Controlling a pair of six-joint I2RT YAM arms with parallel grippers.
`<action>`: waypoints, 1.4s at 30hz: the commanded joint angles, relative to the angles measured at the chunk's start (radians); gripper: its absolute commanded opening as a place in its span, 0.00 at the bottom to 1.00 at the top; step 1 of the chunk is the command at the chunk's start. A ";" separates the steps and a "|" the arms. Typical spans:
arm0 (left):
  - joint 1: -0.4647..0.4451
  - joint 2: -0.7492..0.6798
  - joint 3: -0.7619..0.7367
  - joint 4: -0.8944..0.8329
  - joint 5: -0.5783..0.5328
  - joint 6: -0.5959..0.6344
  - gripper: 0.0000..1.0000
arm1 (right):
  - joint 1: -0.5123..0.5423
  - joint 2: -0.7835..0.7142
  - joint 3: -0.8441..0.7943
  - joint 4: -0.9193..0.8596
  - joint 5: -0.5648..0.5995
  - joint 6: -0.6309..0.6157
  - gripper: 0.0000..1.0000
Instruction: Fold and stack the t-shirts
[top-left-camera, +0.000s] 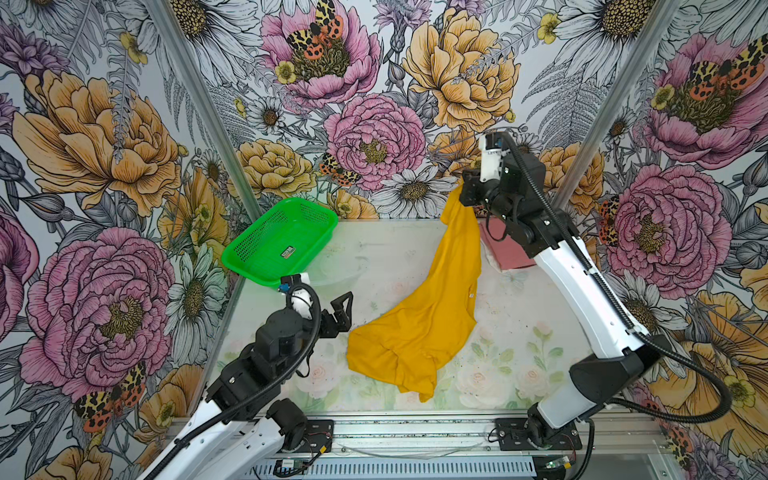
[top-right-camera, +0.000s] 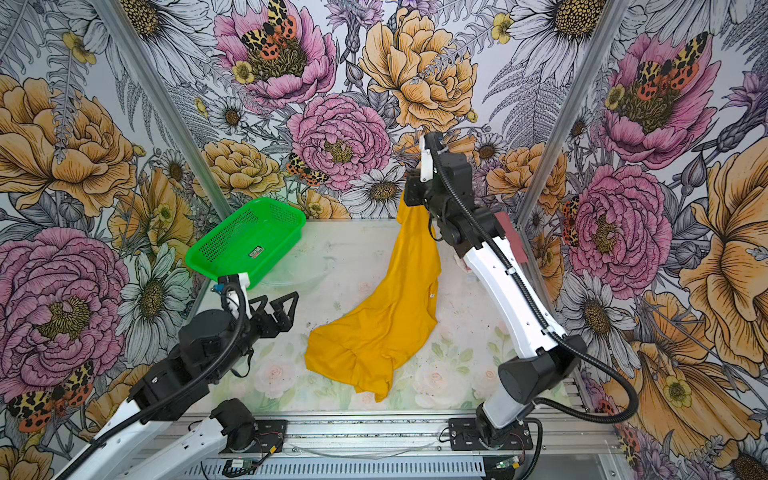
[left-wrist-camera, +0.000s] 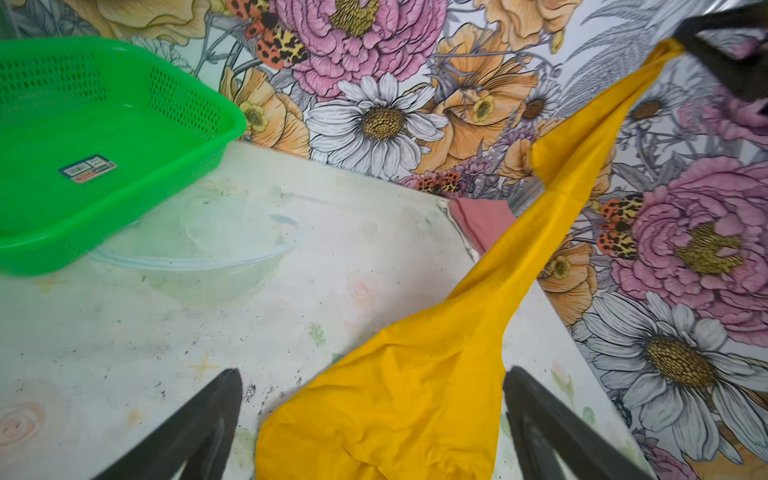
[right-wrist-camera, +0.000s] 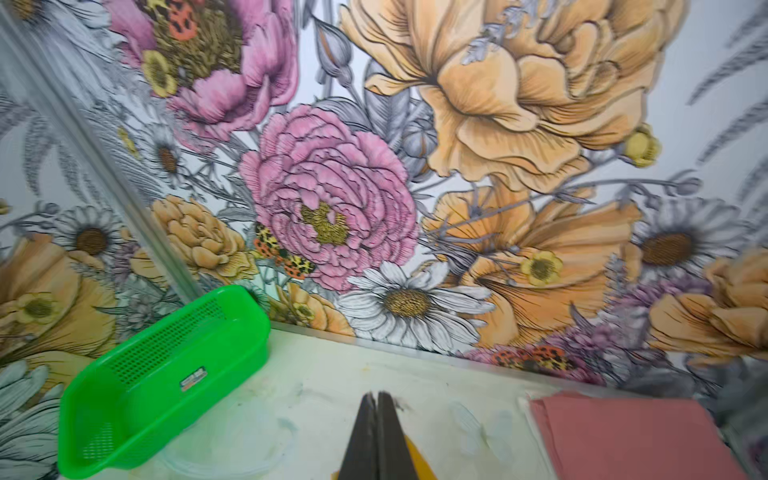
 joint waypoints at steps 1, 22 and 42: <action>0.284 0.070 -0.023 0.127 0.418 -0.085 0.99 | 0.063 0.099 0.291 -0.047 -0.171 -0.001 0.00; 0.376 0.286 -0.043 0.348 0.644 -0.060 0.99 | -0.254 -0.658 -0.764 -0.057 0.241 0.108 0.00; -0.046 0.635 -0.204 0.402 0.412 -0.107 0.65 | -0.309 -0.672 -1.100 -0.036 0.192 0.178 0.00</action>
